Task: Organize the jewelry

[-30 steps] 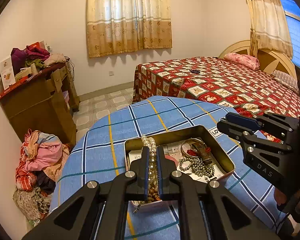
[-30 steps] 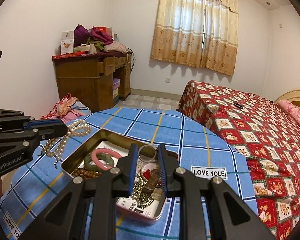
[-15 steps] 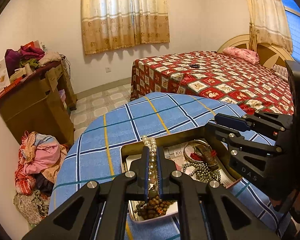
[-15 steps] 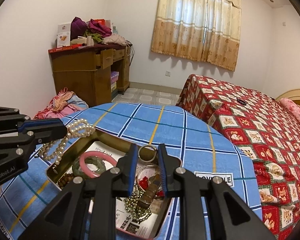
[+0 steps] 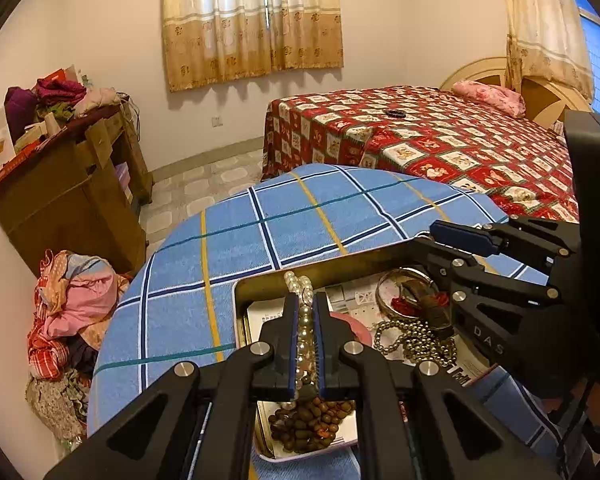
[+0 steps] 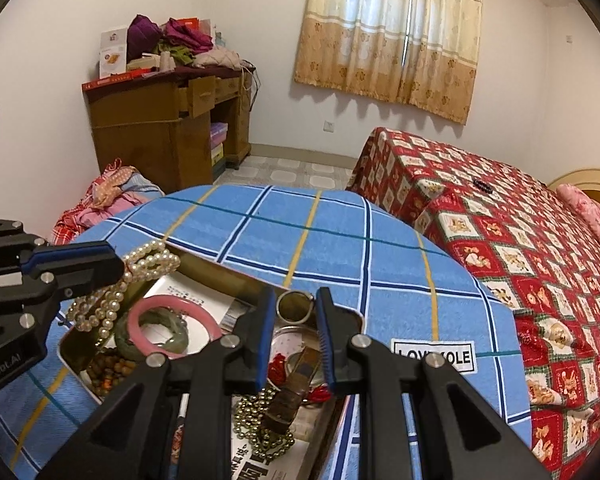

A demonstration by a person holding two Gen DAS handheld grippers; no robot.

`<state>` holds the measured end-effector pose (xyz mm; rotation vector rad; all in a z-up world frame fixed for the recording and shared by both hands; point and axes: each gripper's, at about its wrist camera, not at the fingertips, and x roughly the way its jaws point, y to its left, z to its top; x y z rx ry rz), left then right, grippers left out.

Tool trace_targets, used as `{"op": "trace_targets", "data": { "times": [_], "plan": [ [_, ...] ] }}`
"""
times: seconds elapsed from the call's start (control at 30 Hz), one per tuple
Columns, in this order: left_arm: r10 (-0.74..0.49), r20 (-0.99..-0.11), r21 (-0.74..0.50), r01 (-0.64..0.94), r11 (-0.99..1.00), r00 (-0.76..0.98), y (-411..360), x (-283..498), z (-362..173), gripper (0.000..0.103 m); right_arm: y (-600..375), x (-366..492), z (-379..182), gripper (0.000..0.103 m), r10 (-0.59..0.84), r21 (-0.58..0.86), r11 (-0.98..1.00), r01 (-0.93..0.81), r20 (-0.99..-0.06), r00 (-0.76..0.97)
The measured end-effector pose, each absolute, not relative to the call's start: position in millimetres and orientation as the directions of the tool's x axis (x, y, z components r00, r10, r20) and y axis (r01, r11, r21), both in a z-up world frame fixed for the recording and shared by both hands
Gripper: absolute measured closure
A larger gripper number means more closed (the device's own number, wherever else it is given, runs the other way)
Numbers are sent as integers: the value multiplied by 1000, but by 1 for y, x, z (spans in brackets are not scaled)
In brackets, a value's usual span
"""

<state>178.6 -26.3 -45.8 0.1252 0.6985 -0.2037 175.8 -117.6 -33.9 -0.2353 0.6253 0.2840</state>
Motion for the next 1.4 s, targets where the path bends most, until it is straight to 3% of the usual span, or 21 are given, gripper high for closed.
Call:
{"op": "trace_targets", "data": {
  "times": [0.1, 0.13, 0.23, 0.27, 0.3, 0.37, 0.4, 1.4],
  "plan": [
    [-156, -649, 40, 239, 970, 744, -28, 179, -50, 96, -118, 179, -37, 78, 197, -116, 934, -338, -622, 758],
    [-156, -651, 43, 241, 970, 743, -30, 178, -50, 96, -118, 179, -38, 67, 196, -113, 935, -337, -627, 754],
    [-153, -644, 52, 242, 969, 749, -31, 173, -49, 92, -122, 175, -39, 59, 200, -101, 938, -331, -621, 758],
    [-150, -641, 51, 237, 970, 753, -31, 172, -48, 79, -123, 173, -39, 57, 200, -96, 940, -328, -623, 756],
    [-147, -637, 48, 229, 972, 757, -30, 169, -47, 57, -124, 171, -39, 53, 198, -95, 942, -323, -621, 759],
    [-122, -606, 51, 192, 980, 786, -25, 161, -42, 31, -128, 165, -36, 43, 186, -95, 948, -303, -608, 772],
    [-111, -593, 52, 175, 983, 798, -22, 158, -40, 28, -130, 162, -35, 40, 182, -92, 951, -294, -602, 778],
    [-84, -588, -10, 97, 995, 804, 9, 120, -36, 28, -138, 124, -15, 30, 174, -91, 961, -263, -539, 824]
  ]
}}
